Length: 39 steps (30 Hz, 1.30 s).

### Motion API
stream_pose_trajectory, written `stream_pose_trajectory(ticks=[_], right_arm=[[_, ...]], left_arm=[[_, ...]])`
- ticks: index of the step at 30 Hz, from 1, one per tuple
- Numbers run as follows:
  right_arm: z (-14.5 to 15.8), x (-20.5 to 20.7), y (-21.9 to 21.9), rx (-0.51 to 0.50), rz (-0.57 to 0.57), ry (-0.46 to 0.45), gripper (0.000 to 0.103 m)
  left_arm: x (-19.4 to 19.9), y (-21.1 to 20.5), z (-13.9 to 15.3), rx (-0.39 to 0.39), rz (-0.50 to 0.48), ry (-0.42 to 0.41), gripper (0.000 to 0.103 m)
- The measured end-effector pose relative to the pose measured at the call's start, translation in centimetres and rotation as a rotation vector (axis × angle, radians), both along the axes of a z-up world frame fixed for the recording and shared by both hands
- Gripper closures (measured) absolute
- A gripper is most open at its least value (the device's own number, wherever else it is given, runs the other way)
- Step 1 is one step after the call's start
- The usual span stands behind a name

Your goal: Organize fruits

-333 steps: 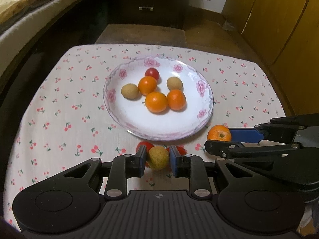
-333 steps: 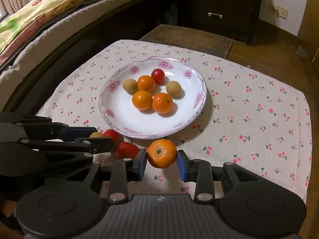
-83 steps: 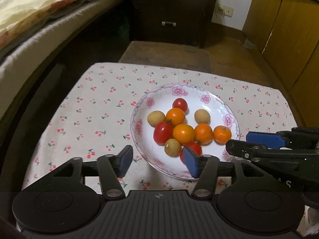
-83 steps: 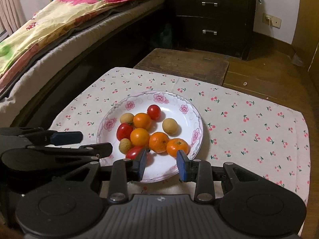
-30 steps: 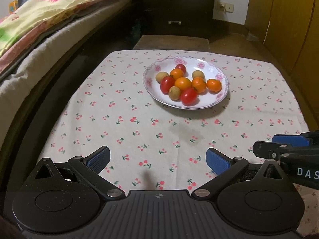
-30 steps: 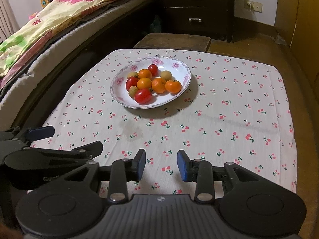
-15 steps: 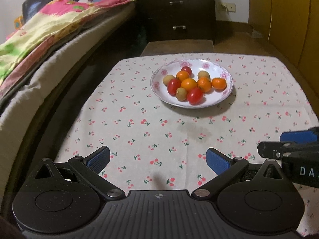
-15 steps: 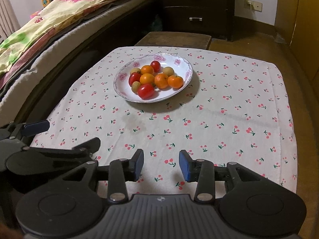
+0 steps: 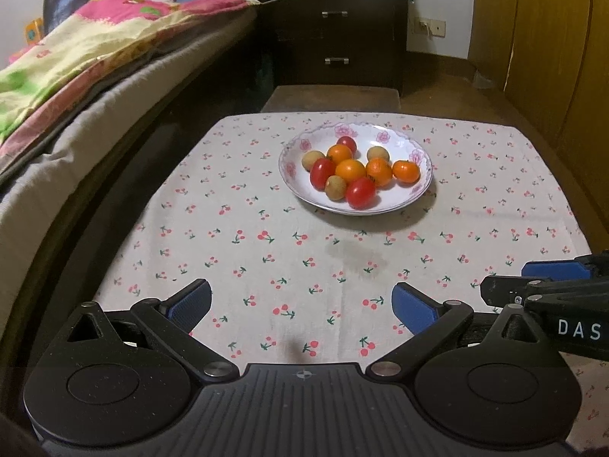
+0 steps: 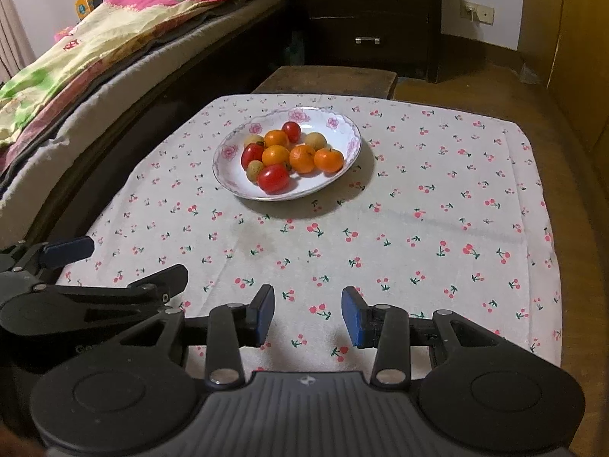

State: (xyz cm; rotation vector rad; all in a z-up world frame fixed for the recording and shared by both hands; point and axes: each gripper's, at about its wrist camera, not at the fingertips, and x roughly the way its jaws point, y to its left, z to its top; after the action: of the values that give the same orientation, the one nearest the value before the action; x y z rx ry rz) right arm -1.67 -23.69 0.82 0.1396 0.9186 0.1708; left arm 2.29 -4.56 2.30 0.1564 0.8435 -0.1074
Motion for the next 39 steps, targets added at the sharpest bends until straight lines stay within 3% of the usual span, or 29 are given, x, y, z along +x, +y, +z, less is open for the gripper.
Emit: stream_pose_trajectory(ticks=[15, 22, 39], right_arm=[[0.06, -0.13, -0.13, 0.011, -0.002, 0.001, 0.063], [0.33, -0.35, -0.3, 0.017, -0.004, -0.008, 0.063], [-0.07, -0.2, -0.11, 0.01, 0.009, 0.009, 0.062]], left_arm=[[-0.01, 0.31, -0.19, -0.029, -0.007, 0.014, 0.001], [0.18, 0.64, -0.3, -0.089, 0.015, 0.061, 0.002], [0.07, 0.69, -0.3, -0.057, 0.004, 0.018, 0.001]])
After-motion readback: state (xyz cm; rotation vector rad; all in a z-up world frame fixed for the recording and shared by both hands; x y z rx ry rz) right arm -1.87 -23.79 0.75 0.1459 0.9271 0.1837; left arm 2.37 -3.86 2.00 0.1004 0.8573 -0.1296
